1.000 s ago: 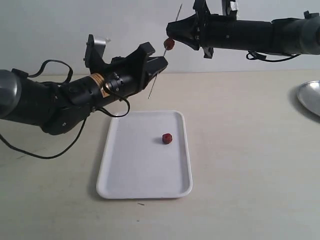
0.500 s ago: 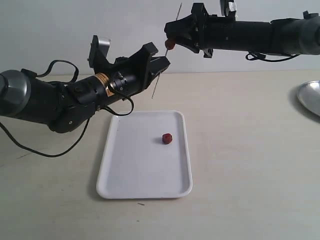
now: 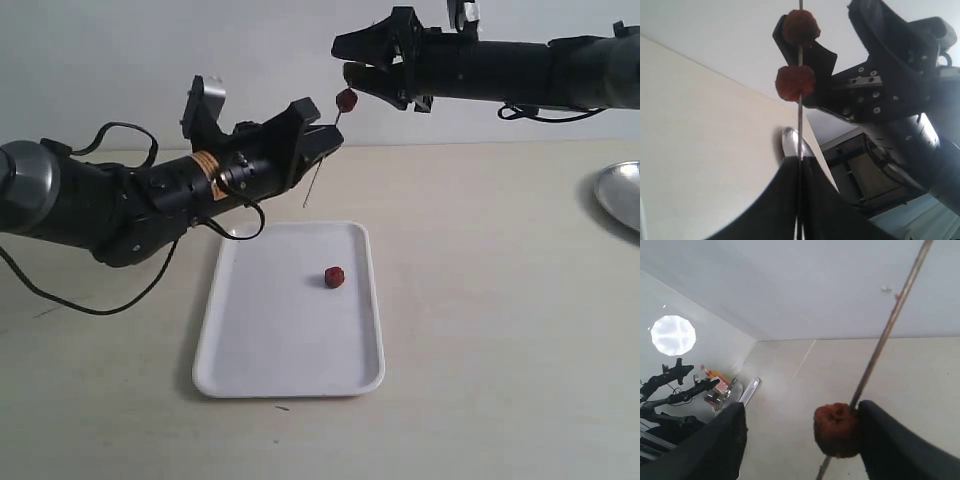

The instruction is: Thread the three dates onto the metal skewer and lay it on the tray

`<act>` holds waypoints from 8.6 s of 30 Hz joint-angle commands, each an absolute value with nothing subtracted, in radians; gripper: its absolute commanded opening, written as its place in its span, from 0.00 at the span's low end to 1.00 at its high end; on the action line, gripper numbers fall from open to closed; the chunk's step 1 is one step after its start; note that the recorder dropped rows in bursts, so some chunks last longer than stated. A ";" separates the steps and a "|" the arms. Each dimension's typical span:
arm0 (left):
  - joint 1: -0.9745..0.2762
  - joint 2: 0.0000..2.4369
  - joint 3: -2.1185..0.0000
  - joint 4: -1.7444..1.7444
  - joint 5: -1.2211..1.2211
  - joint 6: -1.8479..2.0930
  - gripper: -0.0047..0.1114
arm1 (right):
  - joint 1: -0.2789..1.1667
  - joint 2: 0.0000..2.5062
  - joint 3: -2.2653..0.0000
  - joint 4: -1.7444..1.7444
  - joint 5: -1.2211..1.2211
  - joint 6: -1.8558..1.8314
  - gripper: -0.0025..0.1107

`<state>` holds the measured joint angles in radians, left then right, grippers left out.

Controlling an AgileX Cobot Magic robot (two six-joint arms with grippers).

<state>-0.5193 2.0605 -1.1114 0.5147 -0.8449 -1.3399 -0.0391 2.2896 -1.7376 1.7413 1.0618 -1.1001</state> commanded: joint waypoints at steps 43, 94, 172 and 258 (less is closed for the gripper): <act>0.060 2.007 -0.827 1.160 -1.221 -1.399 0.04 | 0.390 2.041 -1.742 0.139 1.087 -0.511 0.56; 0.060 2.007 -0.827 1.183 -1.221 -1.417 0.04 | 0.453 2.308 -1.742 -0.063 0.889 -0.399 0.55; 0.031 2.007 -0.827 1.436 -1.221 -1.451 0.04 | -0.094 2.144 -1.744 0.957 1.221 -0.934 0.20; -0.063 2.018 -0.967 1.553 -1.221 -1.360 0.04 | -0.070 2.256 -1.862 1.160 1.221 -0.757 0.20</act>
<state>-0.0563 2.0177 -0.9634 1.5473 -1.2037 -1.3645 -0.0754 2.2671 -1.8534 1.1397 1.2124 -0.7529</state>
